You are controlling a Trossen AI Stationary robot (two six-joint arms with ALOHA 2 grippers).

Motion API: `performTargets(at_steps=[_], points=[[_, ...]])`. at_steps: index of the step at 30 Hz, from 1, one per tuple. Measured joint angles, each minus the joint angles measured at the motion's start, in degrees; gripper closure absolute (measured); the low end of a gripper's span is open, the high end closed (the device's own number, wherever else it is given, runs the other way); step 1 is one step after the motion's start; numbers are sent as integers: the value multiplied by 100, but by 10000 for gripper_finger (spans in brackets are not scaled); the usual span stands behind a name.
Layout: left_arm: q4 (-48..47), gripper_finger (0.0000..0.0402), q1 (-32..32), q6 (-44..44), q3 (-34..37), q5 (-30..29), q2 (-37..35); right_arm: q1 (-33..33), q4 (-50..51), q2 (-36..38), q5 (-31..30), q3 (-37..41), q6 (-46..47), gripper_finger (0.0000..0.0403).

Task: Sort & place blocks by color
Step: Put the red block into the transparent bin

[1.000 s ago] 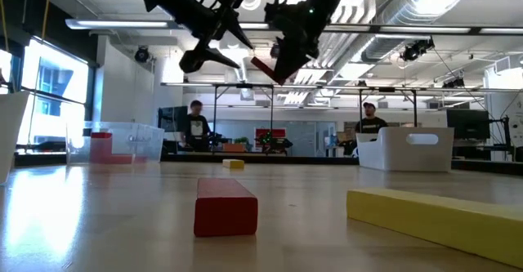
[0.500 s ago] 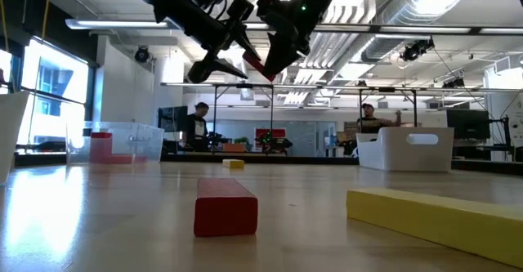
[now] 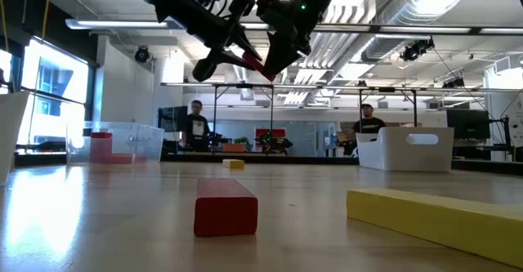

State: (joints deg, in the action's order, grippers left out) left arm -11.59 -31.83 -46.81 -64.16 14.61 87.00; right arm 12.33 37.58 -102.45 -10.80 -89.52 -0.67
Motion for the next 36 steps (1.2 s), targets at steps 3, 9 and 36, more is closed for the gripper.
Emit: performTargets(at_steps=[3, 9, 36], points=[[3, 346, 24, -22, 0, -12, 0, 1, -9, 0, -70, 0, 27, 333], [-5, 348, 36, 82, 0, -9, 0, -1, -7, 2, -69, 0, 97, 333], [-3329, 355, -519, 2444, 0, -2790, -1235, 8, -224, 7, -19, 0, 933, 160]])
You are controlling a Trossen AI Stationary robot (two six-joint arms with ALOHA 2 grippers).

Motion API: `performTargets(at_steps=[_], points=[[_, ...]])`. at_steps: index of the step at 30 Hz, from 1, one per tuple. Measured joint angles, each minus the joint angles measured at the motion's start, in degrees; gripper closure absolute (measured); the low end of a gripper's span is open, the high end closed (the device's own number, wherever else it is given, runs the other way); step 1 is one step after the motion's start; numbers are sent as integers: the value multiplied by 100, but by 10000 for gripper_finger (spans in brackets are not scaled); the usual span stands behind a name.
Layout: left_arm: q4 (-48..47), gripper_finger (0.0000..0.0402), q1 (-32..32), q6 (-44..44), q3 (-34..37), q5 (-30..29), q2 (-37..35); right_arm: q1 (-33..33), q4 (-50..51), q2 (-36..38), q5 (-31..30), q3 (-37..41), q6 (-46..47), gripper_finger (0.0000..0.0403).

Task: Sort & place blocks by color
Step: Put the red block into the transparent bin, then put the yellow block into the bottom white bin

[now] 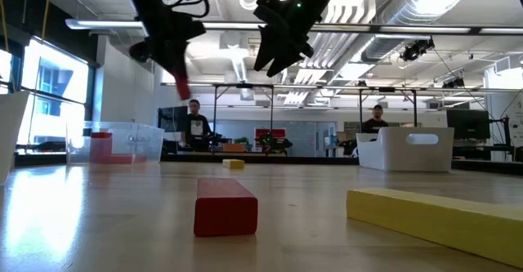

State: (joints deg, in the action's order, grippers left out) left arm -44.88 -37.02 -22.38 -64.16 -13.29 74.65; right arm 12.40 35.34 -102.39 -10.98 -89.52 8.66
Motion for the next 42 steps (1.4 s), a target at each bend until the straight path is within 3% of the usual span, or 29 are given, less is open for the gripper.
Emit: performTargets(at_steps=[3, 8, 24, 42], points=[[-690, 355, -97, 14, -2, -467, -128, 0, -45, 0, -12, 0, 138, 160], [-1582, 355, -270, 11, 19, -672, -157, 0, -45, 0, -92, 0, 149, 160], [-1355, 352, -622, -144, 1071, -447, -142, 0, -45, 0, -90, 0, 145, 159], [-1342, 245, -624, 202, 1174, -448, -142, -6, -45, 0, -87, 0, 190, 159]])
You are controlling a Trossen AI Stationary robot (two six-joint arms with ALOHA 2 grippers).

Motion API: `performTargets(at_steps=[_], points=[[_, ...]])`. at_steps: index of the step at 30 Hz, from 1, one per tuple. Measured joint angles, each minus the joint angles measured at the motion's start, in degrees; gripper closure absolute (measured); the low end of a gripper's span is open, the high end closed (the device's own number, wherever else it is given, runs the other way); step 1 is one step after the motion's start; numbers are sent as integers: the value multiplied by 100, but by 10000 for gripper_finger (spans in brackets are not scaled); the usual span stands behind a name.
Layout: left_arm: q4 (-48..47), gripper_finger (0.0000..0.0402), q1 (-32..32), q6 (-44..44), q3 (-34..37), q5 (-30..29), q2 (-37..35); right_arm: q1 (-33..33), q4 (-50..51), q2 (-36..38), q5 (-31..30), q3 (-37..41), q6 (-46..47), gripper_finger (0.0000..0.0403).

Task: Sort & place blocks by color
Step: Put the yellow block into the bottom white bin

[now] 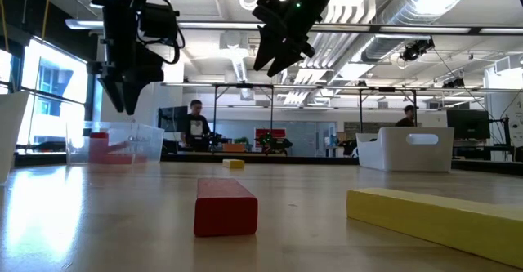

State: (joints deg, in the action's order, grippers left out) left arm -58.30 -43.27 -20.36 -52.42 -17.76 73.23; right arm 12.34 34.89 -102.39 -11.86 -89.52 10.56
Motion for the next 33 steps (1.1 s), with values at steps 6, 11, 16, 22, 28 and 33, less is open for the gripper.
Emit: performTargets(at_steps=[6, 11, 16, 22, 28, 33], points=[[4, 220, 0, 202, -75, -135, 0, -1, 0, 0, 35, 0, 145, 159], [50, 219, 1, 302, -452, -58, 0, -1, 0, 0, 6, 0, 199, 159], [87, 222, 3, 302, -930, 323, 0, 30, -123, 0, -42, 0, 910, 159], [79, 222, 86, 304, -1430, 1066, -52, 171, -1115, 0, -63, 0, 1265, 159], [68, 222, 223, 452, -1743, 1267, -449, 412, -2091, 0, -63, 0, 1319, 159], [100, 222, 251, 438, -1859, 1268, -879, 580, -2791, 0, -63, 0, 1306, 159]])
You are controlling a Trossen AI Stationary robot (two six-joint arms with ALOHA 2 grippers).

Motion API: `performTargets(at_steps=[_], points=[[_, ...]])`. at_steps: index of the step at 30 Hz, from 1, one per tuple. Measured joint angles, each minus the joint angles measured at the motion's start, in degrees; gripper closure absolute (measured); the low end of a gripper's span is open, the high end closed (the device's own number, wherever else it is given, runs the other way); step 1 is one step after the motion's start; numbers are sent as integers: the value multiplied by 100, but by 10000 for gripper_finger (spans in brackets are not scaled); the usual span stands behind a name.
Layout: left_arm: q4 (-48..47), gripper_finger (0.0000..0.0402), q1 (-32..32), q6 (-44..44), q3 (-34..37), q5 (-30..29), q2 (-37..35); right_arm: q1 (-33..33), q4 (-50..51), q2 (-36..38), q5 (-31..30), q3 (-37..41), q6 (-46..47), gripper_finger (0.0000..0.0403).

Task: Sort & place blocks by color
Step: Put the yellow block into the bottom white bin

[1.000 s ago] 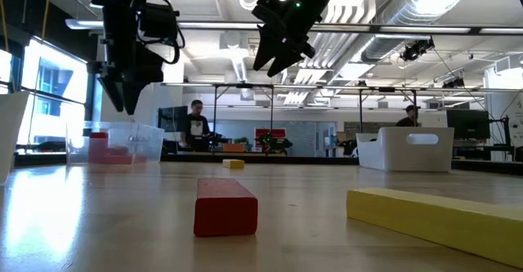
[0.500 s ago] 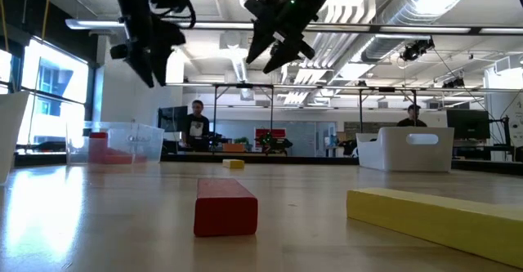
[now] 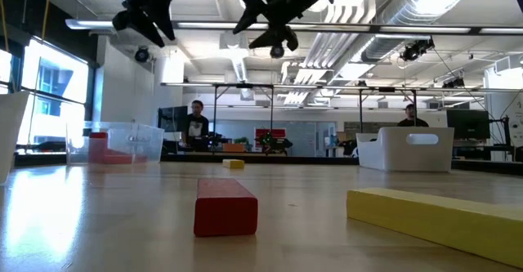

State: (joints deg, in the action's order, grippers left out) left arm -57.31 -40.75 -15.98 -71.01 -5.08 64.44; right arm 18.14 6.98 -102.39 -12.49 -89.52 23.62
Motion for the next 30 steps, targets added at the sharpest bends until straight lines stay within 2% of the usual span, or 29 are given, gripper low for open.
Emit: performTargets(at_steps=[4, 13, 21, 26, 30], points=[[55, 224, -2, -31, -4, -16, -248, 121, -496, -2, 72, -82, -167, 160], [60, 224, -2, -29, -4, -68, -374, 176, 29, -69, -221, -1015, -717, 160], [60, 223, -11, 79, -4, -72, -374, 55, 1608, -1176, -4, -2329, -504, 160], [60, 223, -11, 125, -4, -102, -374, 2, 3164, -1879, -61, -3261, 58, 160], [60, 224, -11, 217, -4, -159, -372, 10, 3913, -2317, 106, -3692, 511, 160]])
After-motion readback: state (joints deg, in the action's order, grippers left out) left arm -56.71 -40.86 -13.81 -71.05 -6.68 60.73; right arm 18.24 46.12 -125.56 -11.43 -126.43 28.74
